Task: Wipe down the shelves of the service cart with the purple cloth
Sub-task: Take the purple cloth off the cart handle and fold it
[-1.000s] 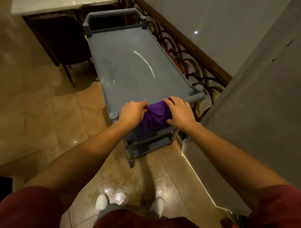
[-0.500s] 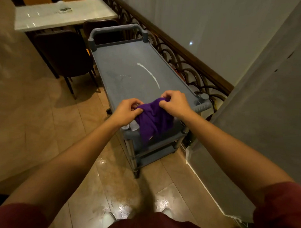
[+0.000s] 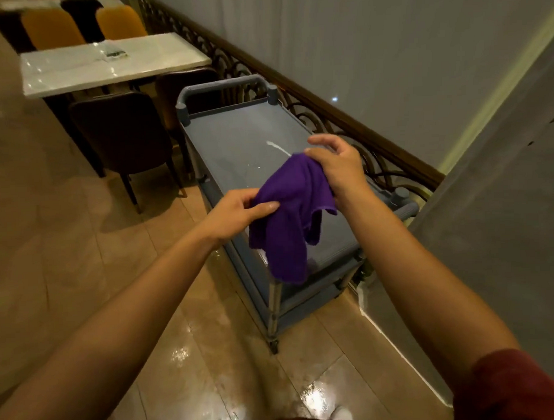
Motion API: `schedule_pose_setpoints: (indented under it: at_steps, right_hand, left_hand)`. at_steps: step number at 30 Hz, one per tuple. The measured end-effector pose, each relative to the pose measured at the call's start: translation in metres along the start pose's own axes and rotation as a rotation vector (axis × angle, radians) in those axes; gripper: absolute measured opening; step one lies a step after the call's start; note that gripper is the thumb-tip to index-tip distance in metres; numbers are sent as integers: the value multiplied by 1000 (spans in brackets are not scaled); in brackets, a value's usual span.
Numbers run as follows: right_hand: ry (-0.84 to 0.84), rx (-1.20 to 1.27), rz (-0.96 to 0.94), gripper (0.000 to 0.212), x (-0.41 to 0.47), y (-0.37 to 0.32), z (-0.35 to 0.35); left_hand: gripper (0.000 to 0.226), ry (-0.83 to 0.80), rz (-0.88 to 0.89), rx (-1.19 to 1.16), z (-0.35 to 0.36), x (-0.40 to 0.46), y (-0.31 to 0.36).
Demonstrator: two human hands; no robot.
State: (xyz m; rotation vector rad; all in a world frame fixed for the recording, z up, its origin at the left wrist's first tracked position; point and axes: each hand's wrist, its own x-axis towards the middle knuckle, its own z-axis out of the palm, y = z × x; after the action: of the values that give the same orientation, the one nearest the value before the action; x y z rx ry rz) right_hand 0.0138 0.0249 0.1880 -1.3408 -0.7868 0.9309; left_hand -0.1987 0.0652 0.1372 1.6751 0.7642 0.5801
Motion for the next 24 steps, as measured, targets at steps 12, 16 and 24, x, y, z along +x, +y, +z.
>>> schedule_pose_setpoints:
  at_steps: [12, 16, 24]
  right_hand:
    - [-246, -119, 63, 50, -8, 82, 28]
    - [-497, -122, 127, 57, 6, 104, 49]
    - [-252, 77, 183, 58, 87, 101, 75]
  left_hand:
    - [19, 72, -29, -312, -46, 10, -3]
    - [26, 129, -30, -327, -57, 39, -3]
    - [21, 394, -135, -192, -102, 105, -30]
